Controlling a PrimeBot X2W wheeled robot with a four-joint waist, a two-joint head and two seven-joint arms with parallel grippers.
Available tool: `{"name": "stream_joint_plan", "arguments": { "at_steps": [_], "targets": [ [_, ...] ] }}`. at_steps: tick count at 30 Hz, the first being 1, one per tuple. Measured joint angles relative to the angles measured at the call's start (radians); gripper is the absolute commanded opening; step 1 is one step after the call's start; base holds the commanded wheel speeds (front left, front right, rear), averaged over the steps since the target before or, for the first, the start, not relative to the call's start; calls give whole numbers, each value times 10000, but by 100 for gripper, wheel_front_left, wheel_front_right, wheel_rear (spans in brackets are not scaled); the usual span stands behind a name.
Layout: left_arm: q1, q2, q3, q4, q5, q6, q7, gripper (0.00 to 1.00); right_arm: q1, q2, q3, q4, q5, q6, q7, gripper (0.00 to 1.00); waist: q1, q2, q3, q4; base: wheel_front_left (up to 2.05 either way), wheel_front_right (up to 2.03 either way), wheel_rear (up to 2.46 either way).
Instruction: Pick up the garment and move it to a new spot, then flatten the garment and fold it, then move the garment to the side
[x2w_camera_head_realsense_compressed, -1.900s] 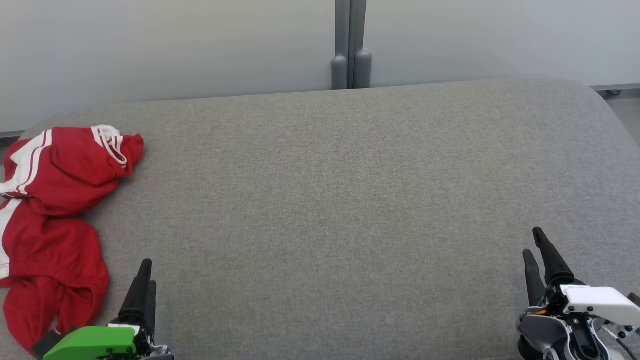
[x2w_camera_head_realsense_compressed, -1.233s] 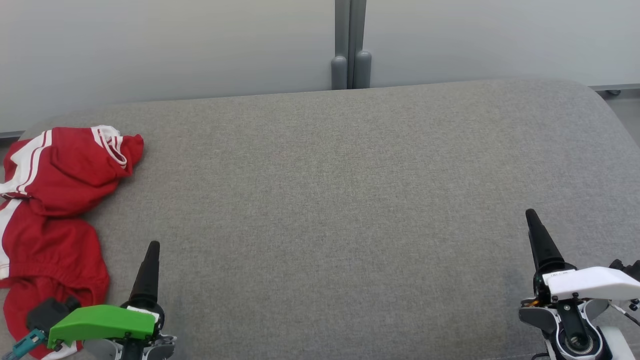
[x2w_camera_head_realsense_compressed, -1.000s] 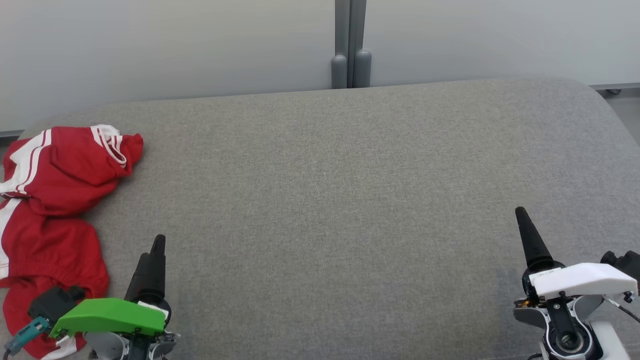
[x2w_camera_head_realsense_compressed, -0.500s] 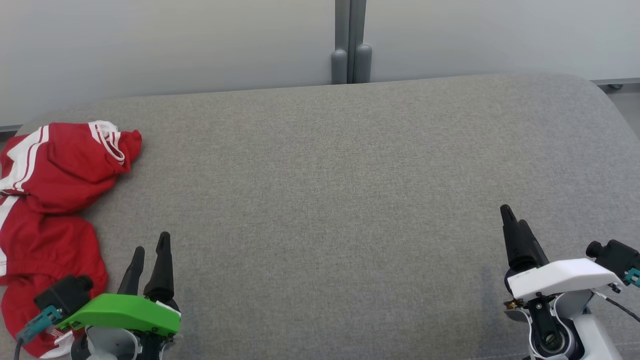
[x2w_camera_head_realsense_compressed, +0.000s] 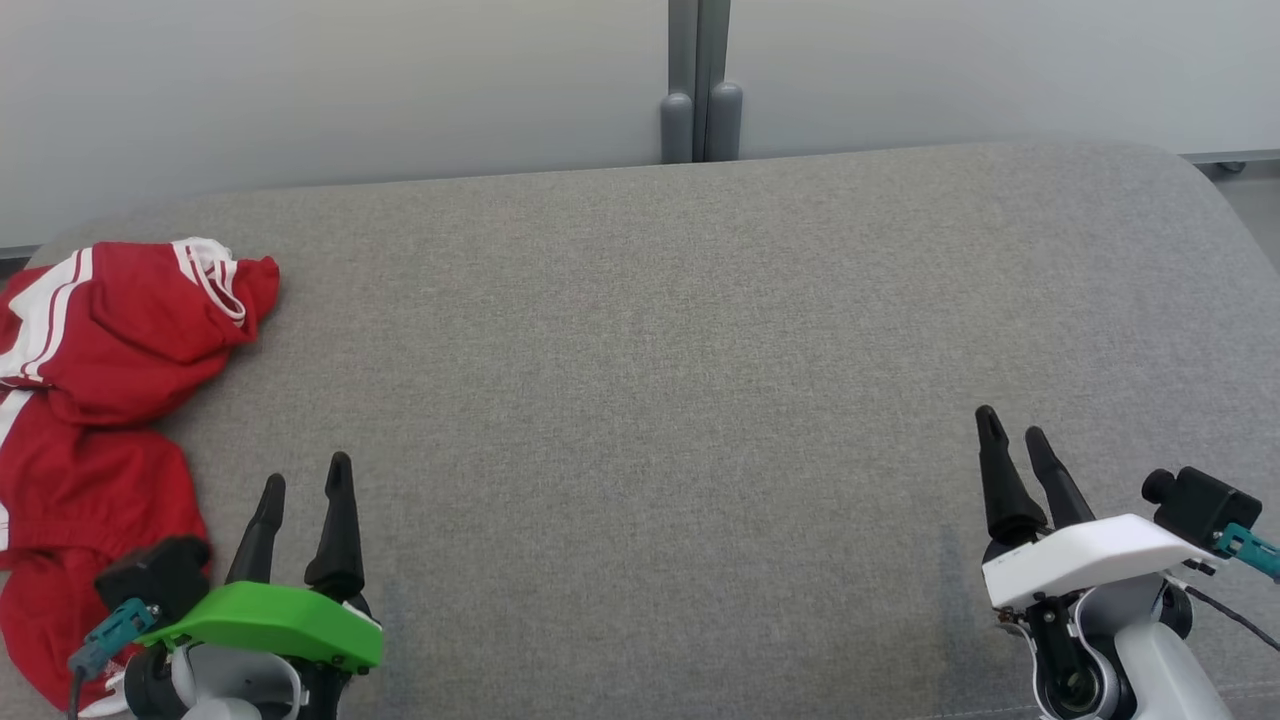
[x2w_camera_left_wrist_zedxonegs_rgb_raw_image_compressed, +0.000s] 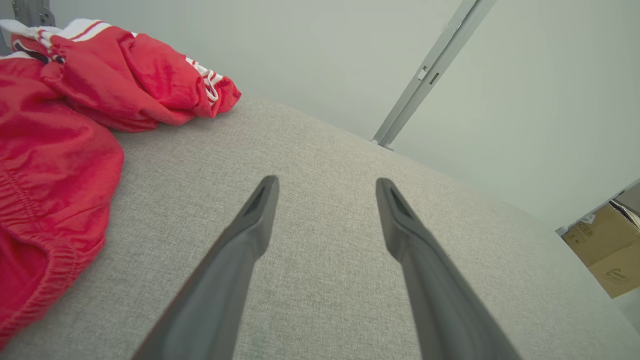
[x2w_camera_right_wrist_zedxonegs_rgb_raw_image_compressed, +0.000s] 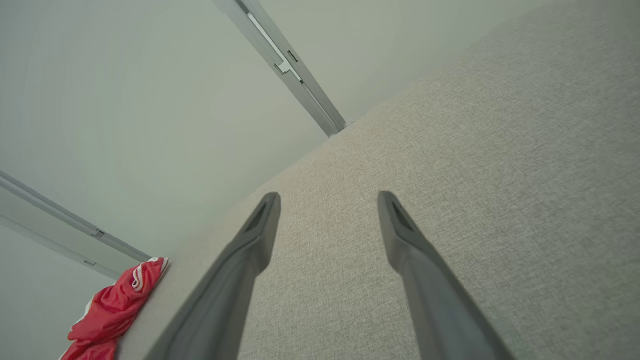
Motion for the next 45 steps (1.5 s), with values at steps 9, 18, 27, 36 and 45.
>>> {"name": "stream_joint_plan", "arguments": {
  "at_steps": [9,18,27,36,45],
  "targets": [
    [163,2,-92,-178,1244,188,-295,100,0,-75,272,-138,-1210,-102,-305,100,0,0,23,-15,0,0,0],
    [164,6,-171,-280,2428,337,-581,100,0,-121,535,-224,-2405,-178,-614,100,0,0,22,-21,0,0,0],
    [283,-4,-213,-284,3078,546,-882,100,0,-153,807,-313,-3599,-274,-894,100,0,0,-49,-43,0,0,0],
    [567,-2,-362,-249,4186,619,-1229,100,8,-171,1085,-407,-4903,-364,-1235,100,0,0,-148,-62,0,0,0],
    [596,2,-403,-255,5016,667,-1407,100,17,-178,1289,-493,-5818,-441,-1461,100,0,0,-235,-68,0,0,0]
  ]
}}
